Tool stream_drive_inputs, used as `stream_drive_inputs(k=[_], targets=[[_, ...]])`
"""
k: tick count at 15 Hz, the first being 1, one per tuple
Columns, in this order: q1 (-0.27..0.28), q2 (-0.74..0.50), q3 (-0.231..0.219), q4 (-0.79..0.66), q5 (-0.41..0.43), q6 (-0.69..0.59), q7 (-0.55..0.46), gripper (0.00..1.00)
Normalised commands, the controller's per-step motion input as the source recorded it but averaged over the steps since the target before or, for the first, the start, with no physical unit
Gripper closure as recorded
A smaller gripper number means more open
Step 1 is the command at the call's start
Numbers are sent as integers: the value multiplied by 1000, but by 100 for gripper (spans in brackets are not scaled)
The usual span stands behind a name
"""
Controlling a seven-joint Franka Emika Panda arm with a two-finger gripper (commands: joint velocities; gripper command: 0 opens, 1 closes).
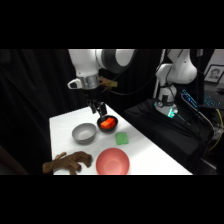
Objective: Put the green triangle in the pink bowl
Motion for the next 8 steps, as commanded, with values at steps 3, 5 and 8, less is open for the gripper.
stream_drive_inputs(k=[3, 5, 8], targets=[[-21, -27, 25, -33, -11, 26, 50, 0], [-4, -105, 18, -143, -22, 129, 164, 0], [16, -171, 12, -250, -18, 237, 262, 0]])
